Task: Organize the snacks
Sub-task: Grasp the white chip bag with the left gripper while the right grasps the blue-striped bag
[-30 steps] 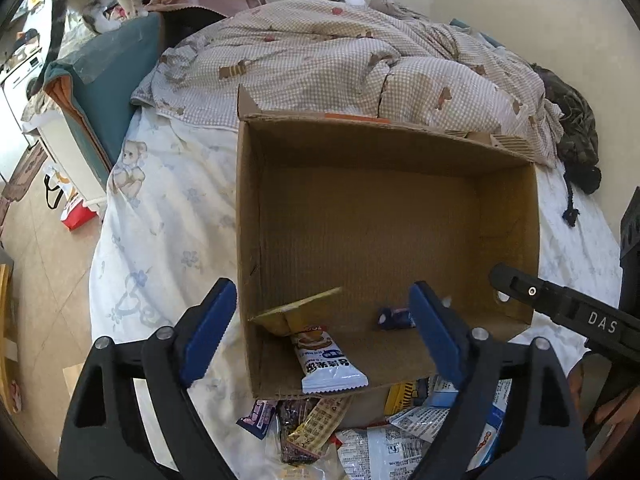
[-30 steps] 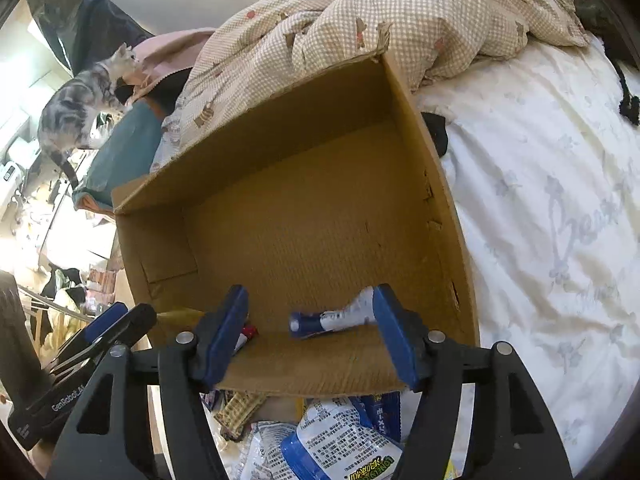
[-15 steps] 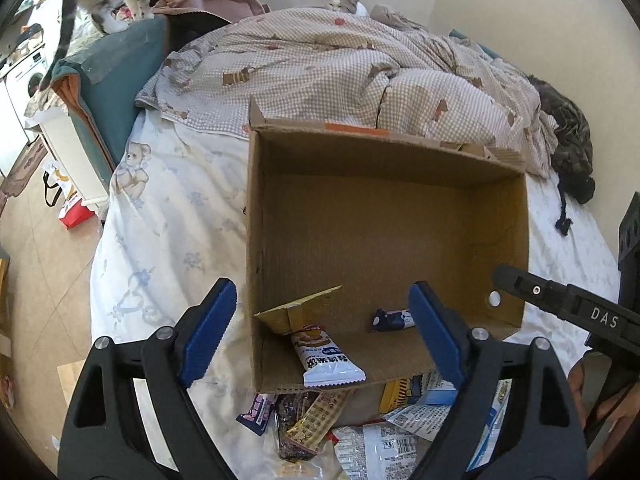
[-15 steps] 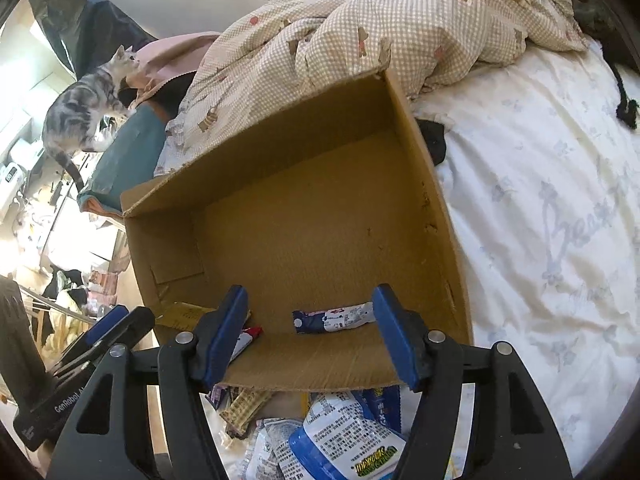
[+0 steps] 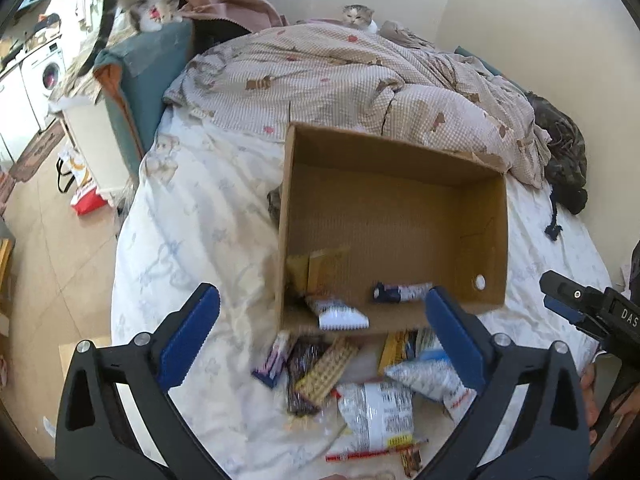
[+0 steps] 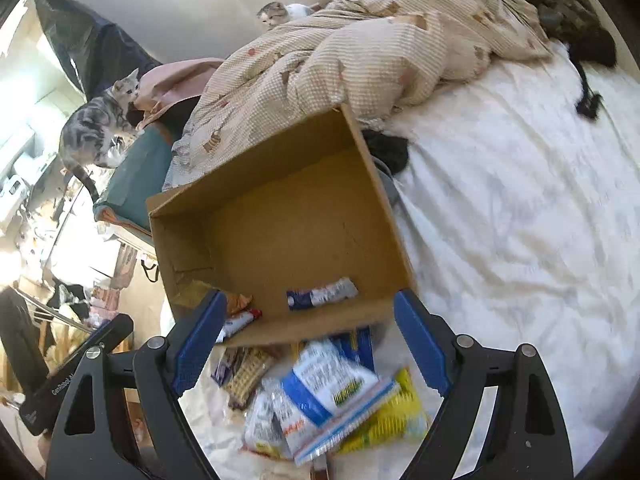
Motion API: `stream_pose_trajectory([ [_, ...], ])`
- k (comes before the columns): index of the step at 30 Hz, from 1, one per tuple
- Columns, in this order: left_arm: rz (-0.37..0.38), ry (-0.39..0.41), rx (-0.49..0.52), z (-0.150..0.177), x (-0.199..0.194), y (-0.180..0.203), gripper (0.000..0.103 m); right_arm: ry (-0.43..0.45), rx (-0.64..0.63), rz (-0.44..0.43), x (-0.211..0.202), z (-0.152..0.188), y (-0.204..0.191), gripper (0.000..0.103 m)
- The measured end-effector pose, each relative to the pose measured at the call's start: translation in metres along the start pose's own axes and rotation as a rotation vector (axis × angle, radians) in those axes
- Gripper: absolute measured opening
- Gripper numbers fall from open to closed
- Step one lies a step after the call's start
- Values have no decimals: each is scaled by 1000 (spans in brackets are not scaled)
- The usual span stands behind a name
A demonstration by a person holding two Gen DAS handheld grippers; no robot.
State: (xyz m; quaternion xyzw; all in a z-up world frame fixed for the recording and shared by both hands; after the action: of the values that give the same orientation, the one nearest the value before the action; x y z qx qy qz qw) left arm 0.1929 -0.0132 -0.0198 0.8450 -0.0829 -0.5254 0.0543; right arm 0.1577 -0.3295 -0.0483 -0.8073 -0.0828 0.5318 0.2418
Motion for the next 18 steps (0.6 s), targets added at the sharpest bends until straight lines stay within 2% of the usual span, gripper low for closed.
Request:
stream_pose_trajectory([
  [8,-20,-58,-43,35,-13,-16,102,-97,155,-64,4,32,35,88],
  [10,-18,-87,-69,43,-12,-21,101,-165,203,-102,19,38,43,88],
  [14,9,-137,-136,56,-7,-32,101,-254,260,-101,49,43,49,88],
  [18,11,-147,-150,60,-3,-33,101,-340,244,-130,80,45,36,88],
])
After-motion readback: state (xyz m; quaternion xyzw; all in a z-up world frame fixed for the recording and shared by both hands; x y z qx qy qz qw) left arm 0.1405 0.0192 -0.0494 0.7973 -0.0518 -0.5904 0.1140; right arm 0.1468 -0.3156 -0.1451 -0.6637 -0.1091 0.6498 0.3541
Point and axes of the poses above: each gripper's, at about its wrist camera, not at the fingertips, and x roughly the way its jaws point, y to its right, z to its underside, the point moved 1 cm from there along x, roughly the way its jaws point, and after that the axes turned 11 degrees about -y, right-handed, at the moved point
